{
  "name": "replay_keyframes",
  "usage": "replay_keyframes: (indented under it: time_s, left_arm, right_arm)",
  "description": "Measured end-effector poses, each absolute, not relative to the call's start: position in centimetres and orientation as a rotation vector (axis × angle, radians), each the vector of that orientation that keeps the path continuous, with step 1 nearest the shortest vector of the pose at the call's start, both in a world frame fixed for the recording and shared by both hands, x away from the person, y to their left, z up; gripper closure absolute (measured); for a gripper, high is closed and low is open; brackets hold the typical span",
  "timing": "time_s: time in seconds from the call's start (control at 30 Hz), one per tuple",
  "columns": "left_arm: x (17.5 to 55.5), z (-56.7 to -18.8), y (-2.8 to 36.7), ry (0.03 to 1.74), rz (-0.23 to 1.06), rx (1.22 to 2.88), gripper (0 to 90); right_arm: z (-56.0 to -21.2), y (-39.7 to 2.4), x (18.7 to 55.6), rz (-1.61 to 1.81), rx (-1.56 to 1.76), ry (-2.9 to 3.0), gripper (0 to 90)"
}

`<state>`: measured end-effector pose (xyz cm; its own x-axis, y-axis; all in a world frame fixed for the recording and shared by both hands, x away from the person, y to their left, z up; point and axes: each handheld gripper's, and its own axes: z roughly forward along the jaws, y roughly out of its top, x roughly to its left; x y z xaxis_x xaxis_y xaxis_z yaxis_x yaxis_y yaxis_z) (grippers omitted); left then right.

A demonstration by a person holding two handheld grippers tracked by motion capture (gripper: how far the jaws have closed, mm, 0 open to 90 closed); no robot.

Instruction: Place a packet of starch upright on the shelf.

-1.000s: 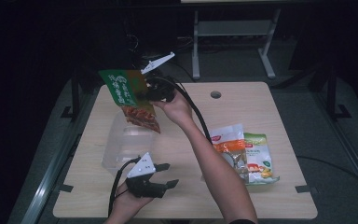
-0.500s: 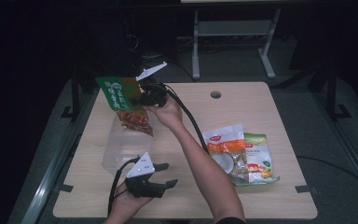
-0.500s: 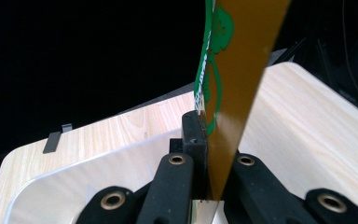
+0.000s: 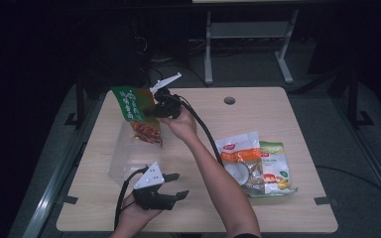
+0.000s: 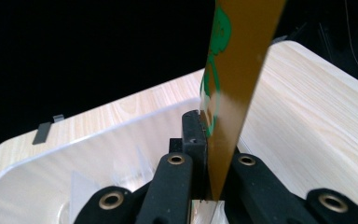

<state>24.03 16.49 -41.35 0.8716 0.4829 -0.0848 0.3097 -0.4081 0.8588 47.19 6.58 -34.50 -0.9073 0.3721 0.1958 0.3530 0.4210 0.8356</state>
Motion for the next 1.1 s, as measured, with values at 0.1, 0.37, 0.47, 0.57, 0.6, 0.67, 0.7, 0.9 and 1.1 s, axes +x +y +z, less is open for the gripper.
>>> replay_keyframes:
  time_s: [0.1, 0.37, 0.47, 0.57, 0.6, 0.67, 0.7, 0.9, 1.1]
  left_arm:
    - [24.0, -41.3, 16.4, 0.57, 0.222, 2.034, 37.3]
    - [24.0, -41.3, 16.4, 0.567, 0.222, 2.04, 37.4]
    - [24.0, -41.3, 16.4, 0.57, 0.225, 2.04, 37.4]
    - [24.1, -41.4, 16.4, 0.571, 0.223, 2.041, 37.4]
    - [24.1, -41.4, 16.4, 0.571, 0.224, 2.042, 37.4]
    - [24.0, -41.4, 16.4, 0.57, 0.225, 2.042, 37.3]
    - [24.0, -41.4, 16.4, 0.57, 0.225, 2.042, 37.4]
    - [24.1, -41.4, 16.4, 0.573, 0.228, 2.043, 37.3]
    - [24.1, -41.4, 16.4, 0.576, 0.226, 2.045, 37.3]
  right_arm:
    - [-35.0, 6.1, 47.2, 1.541, 0.687, 2.632, 88.9]
    - [-35.0, 5.5, 47.1, 1.508, 0.729, 2.624, 81.5]
    - [-35.0, 5.3, 47.2, 1.513, 0.747, 2.627, 75.6]
    - [-35.0, 4.9, 47.4, 1.494, 0.775, 2.648, 67.9]
    - [-35.0, 4.8, 47.5, 1.481, 0.786, 2.65, 65.0]
    - [-35.0, 4.5, 47.5, 1.481, 0.807, 2.658, 62.9]
    - [-34.9, 4.2, 47.4, 1.476, 0.813, 2.65, 60.7]
    - [-34.6, 3.0, 47.2, 1.475, 0.832, 2.642, 56.5]
    - [-34.5, 2.0, 46.9, 1.48, 0.84, 2.64, 54.7]
